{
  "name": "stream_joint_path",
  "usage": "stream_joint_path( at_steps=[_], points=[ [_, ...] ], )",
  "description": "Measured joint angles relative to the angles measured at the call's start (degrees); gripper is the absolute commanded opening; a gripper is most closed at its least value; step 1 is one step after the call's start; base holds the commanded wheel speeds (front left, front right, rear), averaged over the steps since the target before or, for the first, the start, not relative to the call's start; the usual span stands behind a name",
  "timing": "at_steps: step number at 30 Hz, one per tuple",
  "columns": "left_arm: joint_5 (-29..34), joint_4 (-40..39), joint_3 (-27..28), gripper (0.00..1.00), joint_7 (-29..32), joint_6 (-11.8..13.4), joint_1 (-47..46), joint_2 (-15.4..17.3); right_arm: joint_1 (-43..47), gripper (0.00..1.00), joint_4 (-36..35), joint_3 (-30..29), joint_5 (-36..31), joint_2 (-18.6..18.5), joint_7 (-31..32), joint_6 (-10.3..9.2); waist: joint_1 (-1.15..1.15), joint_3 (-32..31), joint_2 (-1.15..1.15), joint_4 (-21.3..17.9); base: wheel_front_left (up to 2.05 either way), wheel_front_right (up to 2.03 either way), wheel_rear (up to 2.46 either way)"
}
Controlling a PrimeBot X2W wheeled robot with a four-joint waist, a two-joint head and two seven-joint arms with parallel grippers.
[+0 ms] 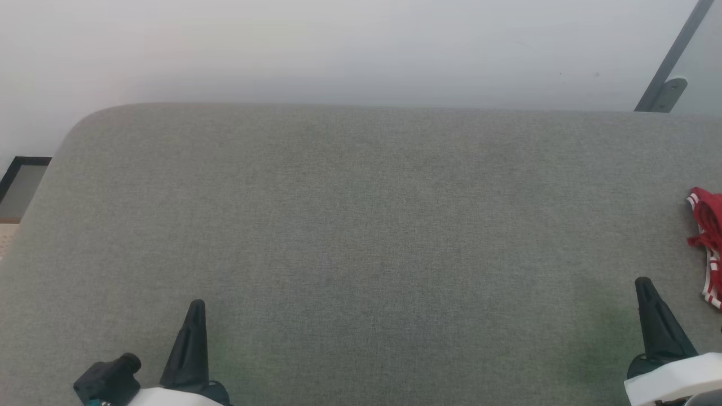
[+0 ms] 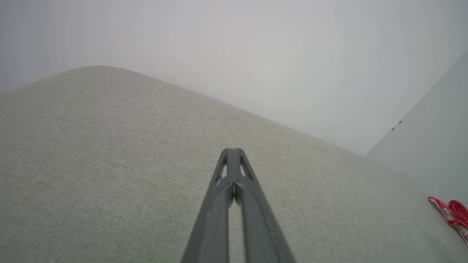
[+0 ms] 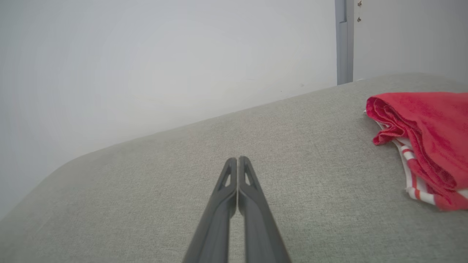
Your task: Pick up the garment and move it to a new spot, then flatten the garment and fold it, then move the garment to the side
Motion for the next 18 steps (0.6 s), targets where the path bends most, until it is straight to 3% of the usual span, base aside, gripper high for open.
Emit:
stream_joint_path(
  at_steps=[18],
  points=[
    [-16.9, 2.1, -0.3, 0.00, 3.8, 0.0, -2.7, 0.5, -2.3, 0.00, 1.0, -0.8, 13.7, 3.0, 4.1, 0.00, 0.00, -0.5, 0.00, -0.8, 0.00, 0.00, 0.00]
  ],
)
